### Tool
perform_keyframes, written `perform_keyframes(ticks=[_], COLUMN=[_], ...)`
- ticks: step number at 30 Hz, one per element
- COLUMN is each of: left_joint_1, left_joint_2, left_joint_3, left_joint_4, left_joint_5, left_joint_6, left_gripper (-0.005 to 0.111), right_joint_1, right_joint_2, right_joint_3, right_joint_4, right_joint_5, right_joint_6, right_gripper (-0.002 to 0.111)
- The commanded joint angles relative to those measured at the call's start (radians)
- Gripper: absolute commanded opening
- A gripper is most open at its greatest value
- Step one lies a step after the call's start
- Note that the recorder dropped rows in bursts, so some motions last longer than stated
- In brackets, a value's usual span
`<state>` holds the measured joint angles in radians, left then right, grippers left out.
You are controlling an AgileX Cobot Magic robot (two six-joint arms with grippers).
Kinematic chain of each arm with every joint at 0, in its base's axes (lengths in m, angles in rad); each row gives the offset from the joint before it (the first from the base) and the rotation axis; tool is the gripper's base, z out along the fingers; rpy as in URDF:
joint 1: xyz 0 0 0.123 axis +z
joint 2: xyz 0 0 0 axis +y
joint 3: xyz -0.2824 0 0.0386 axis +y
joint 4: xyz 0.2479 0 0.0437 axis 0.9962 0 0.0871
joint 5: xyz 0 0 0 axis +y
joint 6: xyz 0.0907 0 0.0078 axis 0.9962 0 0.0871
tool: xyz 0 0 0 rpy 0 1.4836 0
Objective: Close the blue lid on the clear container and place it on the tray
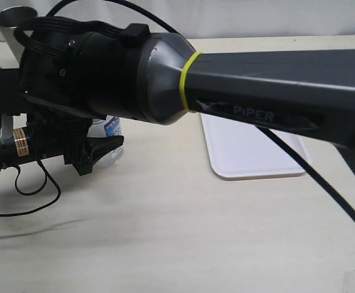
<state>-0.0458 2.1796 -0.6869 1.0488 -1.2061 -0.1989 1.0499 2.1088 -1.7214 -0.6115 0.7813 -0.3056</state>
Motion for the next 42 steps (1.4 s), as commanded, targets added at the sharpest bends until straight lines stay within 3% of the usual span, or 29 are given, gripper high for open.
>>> perform_keyframes(ticks=[1,11,27,31,42], left_joint_1=[-0.002,-0.002,-0.002,-0.002,-0.002], left_joint_2=[-0.004,-0.004,-0.004,-0.004,-0.004], left_joint_3=[0.005,0.005,0.005,0.005,0.005], left_joint_4=[0.039,0.039,0.039,0.037,0.035], left_joint_5=[-0.015,-0.015,-0.015,-0.015,-0.015], left_joint_6=[0.008,0.008,-0.011,-0.011,-0.011], left_gripper=[0.000,0.000,0.000,0.000,0.000], right_joint_1=[-0.052,-0.100,-0.212,-0.236,-0.236], right_joint_2=[0.081,-0.007,-0.040,-0.052,-0.109], right_joint_3=[0.065,0.063,0.059,0.058,-0.078], right_joint_4=[0.061,0.266,0.717,0.845,0.851], right_joint_5=[0.239,0.151,0.192,0.213,0.238], right_joint_6=[-0.016,-0.143,-0.438,-0.534,-0.600], right_gripper=[0.048,0.052,0.052,0.061,0.061])
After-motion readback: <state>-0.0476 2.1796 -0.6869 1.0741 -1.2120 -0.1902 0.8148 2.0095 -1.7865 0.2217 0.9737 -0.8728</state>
